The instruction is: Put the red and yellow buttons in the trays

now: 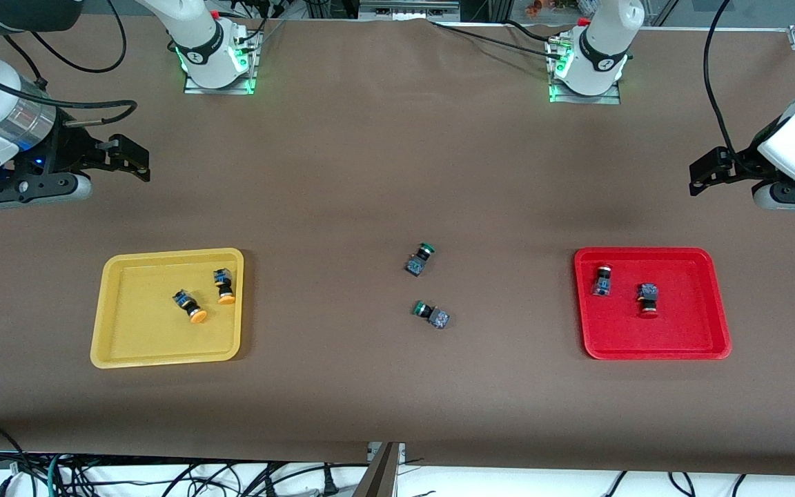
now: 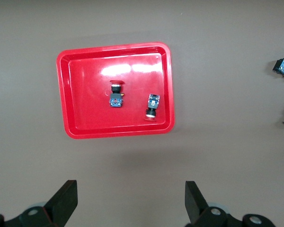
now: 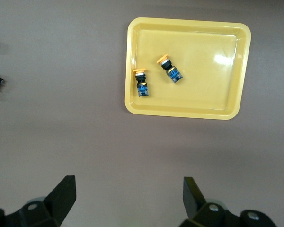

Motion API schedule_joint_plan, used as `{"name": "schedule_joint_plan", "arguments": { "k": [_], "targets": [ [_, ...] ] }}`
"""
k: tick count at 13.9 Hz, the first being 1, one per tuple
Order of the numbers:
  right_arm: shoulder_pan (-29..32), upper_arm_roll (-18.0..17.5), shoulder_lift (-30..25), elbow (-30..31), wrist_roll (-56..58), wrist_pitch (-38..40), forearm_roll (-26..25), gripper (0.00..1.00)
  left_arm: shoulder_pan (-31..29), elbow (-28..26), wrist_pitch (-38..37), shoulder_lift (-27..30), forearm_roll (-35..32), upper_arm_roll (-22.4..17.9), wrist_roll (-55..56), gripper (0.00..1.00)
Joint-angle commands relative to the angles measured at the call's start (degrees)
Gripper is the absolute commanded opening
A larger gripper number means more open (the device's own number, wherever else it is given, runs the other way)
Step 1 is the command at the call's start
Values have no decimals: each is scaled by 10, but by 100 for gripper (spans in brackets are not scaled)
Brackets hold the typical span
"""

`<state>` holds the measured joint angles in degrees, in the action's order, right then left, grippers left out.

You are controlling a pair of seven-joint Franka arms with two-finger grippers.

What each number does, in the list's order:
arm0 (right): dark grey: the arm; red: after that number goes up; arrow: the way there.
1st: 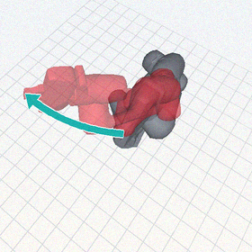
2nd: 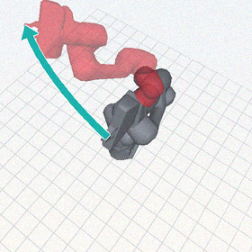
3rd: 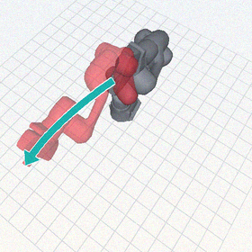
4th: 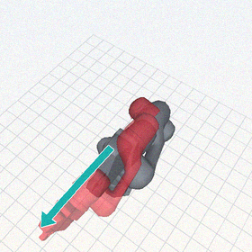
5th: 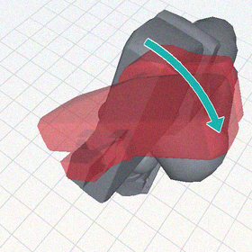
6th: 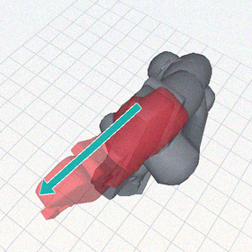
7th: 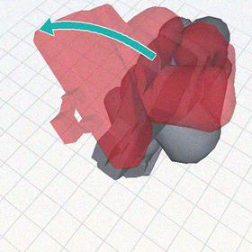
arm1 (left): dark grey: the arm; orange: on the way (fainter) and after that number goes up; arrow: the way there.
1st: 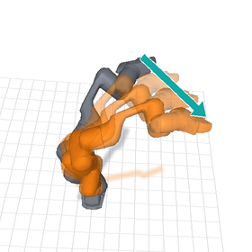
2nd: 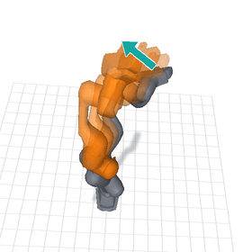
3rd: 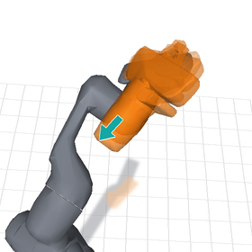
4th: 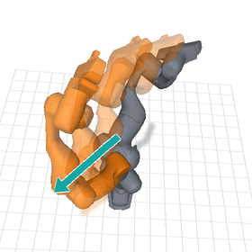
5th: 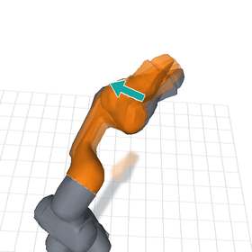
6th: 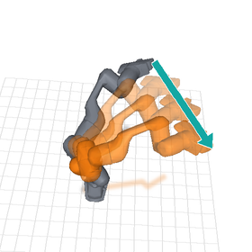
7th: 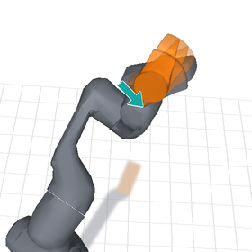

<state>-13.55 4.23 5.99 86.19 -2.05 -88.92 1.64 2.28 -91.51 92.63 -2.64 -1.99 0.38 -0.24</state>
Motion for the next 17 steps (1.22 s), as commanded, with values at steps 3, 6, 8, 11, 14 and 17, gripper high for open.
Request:
{"name": "schedule_joint_plan", "arguments": {
  "k": [3, 6, 8, 11, 14, 17],
  "targets": [
    [15, -2, -6, -3, 1, 4, 10, 100, 0, 6, -26, 4, -14, 16, 4, 100],
    [15, -2, -6, -6, 0, 2, 11, 100, 0, 10, -32, 4, -14, 16, 8, 100],
    [15, -1, -6, -6, 0, 0, 11, 100, 0, 12, -32, 4, -13, 16, 5, 100],
    [17, 1, -3, -6, -5, -2, 12, 100, 0, 12, -32, 4, -13, 16, 7, 100],
    [15, -3, -1, -8, -5, -8, 14, 100, -1, 12, -33, 4, -13, 15, 4, 100],
    [13, -4, 1, -8, -4, -15, 12, 100, 0, 12, -33, 4, -13, 16, 9, 100]
  ]
}}
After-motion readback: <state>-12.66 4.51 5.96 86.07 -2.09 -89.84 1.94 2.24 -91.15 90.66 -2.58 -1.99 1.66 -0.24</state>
